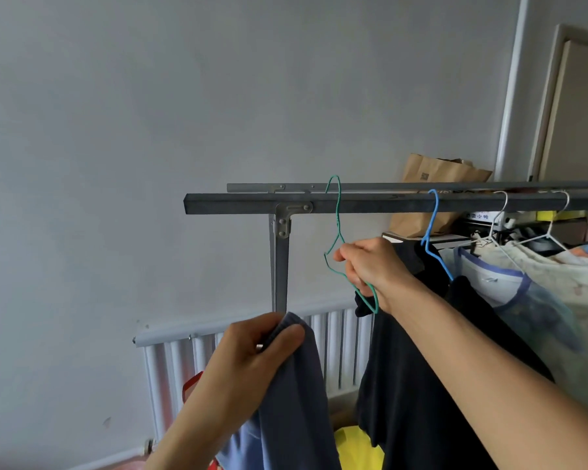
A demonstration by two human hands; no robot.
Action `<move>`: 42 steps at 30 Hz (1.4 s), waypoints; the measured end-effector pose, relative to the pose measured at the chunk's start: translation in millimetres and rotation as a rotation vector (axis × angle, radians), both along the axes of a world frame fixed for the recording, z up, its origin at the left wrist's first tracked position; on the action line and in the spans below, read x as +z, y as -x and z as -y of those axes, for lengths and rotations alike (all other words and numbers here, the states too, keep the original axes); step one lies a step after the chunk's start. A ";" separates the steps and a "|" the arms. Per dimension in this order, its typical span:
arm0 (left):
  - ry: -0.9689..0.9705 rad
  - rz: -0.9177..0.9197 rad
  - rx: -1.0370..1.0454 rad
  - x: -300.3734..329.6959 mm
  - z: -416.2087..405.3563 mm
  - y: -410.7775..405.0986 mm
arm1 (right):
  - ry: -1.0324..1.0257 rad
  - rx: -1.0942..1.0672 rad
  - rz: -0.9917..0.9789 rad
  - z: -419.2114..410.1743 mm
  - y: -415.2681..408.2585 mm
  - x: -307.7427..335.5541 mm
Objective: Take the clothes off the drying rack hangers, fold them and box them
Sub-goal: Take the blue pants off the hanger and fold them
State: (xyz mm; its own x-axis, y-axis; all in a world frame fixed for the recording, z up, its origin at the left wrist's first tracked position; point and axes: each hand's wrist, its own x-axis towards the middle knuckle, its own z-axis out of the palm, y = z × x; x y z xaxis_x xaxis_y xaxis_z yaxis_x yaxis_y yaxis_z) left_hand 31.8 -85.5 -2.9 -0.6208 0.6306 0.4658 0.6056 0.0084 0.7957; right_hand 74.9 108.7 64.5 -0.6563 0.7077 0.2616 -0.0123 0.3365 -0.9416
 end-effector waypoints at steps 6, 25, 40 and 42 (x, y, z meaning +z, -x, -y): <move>-0.007 0.171 -0.145 15.0 5.8 0.2 | 0.016 0.048 0.093 -8.7 7.8 -20.0; -0.003 -0.041 -0.216 66.4 -69.0 -45.5 | -0.416 0.444 -0.126 0.7 -110.8 -15.7; 0.153 -0.447 -0.174 81.4 -123.3 -88.3 | -0.713 0.112 -0.083 -117.9 -236.5 20.9; 0.170 -0.559 -0.117 88.5 -134.3 -100.0 | -0.778 0.085 -0.043 -125.8 -250.9 20.1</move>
State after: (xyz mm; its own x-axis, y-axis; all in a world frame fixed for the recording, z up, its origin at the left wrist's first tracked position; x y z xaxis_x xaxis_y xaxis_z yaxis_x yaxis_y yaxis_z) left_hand 131.9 48.8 85.7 -0.2322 0.7744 0.5885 0.9370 0.0157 0.3491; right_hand 325.7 234.5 84.5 -0.6780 0.2584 0.6881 -0.0989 0.8956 -0.4338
